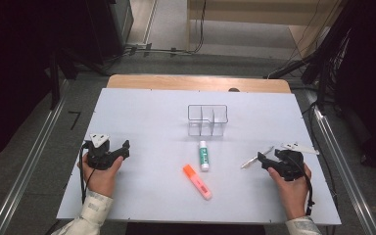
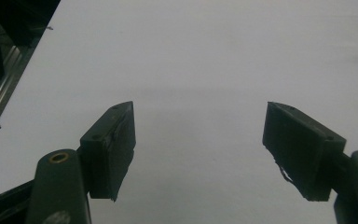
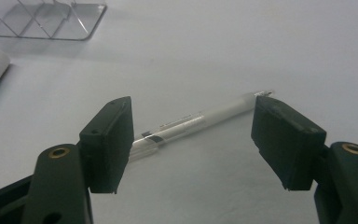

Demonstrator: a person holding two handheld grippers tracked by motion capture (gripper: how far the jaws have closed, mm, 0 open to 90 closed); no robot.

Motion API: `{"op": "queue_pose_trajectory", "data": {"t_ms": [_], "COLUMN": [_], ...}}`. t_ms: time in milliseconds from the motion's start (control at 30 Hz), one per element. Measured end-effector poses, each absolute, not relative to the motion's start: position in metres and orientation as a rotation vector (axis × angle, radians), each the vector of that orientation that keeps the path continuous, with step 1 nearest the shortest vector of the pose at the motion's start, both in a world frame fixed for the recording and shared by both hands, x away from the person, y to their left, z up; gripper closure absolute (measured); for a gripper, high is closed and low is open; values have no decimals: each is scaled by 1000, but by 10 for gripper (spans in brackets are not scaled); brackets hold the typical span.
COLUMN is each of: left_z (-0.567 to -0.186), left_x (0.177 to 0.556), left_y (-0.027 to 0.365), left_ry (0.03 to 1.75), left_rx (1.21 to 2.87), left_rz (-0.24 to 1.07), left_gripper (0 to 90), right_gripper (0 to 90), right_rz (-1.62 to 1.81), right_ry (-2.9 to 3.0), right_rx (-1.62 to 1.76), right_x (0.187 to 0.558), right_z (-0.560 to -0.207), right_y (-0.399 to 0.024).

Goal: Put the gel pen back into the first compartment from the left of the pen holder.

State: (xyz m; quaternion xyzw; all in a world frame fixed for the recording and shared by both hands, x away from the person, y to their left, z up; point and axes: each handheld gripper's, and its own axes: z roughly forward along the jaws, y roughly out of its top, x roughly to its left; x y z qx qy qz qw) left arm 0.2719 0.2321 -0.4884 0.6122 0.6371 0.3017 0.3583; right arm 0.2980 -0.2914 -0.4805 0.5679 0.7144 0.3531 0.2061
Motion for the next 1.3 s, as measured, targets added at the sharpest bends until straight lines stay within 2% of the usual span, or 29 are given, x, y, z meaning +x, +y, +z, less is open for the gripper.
{"op": "queue_pose_trajectory", "data": {"t_ms": [533,1300], "left_z": [-490,-492], "left_x": [270,272], "left_y": [238,238], "left_ry": [1674,1681], "left_rx": [1566,1564], "left_rz": [774,769], "left_gripper": [247,235], "right_gripper": [282,192], "right_rz": [946,874], "right_ry": [1993,1929], "right_rx": [1596,1685], "right_x": [304,315], "right_z": [-484,-491], "right_y": [-289,-282]}}
